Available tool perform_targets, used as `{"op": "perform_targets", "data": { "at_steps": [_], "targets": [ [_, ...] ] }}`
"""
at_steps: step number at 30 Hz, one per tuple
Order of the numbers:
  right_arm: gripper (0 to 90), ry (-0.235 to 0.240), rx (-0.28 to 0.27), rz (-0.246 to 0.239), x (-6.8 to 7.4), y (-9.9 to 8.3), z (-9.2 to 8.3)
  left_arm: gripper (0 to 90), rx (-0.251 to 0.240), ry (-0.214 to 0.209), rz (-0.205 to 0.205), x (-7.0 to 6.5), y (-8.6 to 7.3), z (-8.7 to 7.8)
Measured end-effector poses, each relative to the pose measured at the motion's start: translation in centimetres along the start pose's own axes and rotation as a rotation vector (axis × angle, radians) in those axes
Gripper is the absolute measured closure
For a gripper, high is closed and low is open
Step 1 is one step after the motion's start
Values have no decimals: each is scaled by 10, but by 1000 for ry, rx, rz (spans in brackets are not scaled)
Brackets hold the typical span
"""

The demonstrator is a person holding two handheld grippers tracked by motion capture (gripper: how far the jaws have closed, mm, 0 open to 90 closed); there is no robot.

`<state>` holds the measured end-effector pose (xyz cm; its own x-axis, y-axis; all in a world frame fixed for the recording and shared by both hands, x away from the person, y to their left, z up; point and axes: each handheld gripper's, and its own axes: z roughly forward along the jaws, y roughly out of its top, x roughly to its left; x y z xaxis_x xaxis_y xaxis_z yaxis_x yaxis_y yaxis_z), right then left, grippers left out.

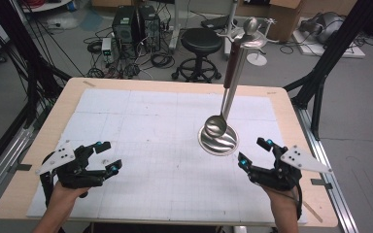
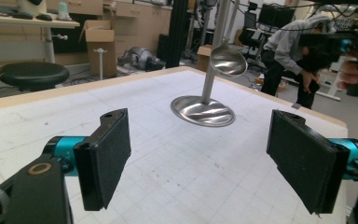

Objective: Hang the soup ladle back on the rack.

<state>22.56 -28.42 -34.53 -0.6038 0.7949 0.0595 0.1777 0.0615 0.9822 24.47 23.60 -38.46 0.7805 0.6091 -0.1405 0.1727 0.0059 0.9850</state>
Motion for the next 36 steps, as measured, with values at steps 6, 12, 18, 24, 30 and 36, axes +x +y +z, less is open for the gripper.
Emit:
{"op": "perform_targets", "data": {
  "at_steps": [6, 12, 18, 24, 30, 36],
  "targets": [
    [186, -15, 27, -23, 8, -22, -7, 221, 13, 9, 8, 1, -5, -3],
    [186, -23, 21, -10, 9, -26, -11, 221, 2, 14, -2, 2, -5, -7],
    [186, -28, 24, -8, 8, -29, -14, 222, 4, 18, -9, 2, -5, -8],
    [186, -39, 29, -4, 6, -30, -16, 223, 4, 16, -12, 1, -5, -6],
    [186, -40, 32, -3, 6, -31, -16, 224, 7, 14, -14, 1, -6, -6],
    [186, -39, 30, -3, 6, -31, -15, 224, 6, 14, -15, 2, -5, -6]
  ]
}}
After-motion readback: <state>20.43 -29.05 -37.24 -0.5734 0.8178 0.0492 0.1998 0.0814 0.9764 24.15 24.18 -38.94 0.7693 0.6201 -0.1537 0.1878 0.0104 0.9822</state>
